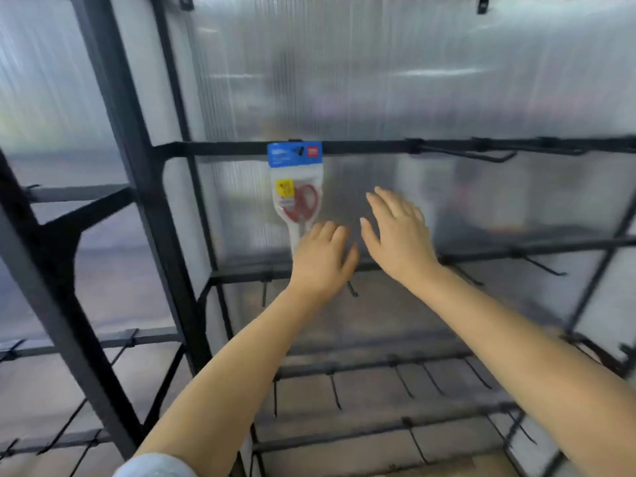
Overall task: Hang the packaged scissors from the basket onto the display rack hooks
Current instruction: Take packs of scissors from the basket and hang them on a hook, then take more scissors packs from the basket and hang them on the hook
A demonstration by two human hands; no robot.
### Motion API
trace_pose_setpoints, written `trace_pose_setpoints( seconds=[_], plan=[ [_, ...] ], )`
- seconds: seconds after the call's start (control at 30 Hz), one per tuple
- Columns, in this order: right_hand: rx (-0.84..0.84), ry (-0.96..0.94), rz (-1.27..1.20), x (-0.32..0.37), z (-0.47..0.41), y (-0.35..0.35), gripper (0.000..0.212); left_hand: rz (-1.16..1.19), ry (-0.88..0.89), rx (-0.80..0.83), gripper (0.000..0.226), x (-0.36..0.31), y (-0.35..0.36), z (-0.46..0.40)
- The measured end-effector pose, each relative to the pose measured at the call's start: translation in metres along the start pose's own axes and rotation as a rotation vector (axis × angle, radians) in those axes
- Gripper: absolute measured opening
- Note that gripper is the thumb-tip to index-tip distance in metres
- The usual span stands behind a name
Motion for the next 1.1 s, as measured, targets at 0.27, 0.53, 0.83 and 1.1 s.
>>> trace_pose_setpoints(
  seconds=[0.27,0.53,0.83,1.1],
  plan=[
    [0.143,0.518,0.153,-0.067,0.201,-0.026,0.042,0.222,0.264,0.488,0.059,-0.138,0.084,0.057],
    [0.306,1.16,0.282,-0.106,0.444,-0.089,0.046,0.382,0.513,0.812,0.07,-0.289,0.156,0.15],
    [0.334,1.483,0.345,-0.119,0.613,-0.13,0.057,0.39,0.703,1.103,0.053,-0.416,0.226,0.255],
    [0.402,1.621,0.237,-0.166,0.725,-0.133,0.037,0.395,0.658,1.321,0.043,-0.498,0.287,0.32]
  ],
)
Point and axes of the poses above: each hand's wrist, its own z-axis away from the middle knuckle, its own y-axis out of the palm, x = y × z, the point moved 1 cm from there along -z, towards the middle knuckle, and after that the axes turned 5 degrees about x, right-handed, at the moved point
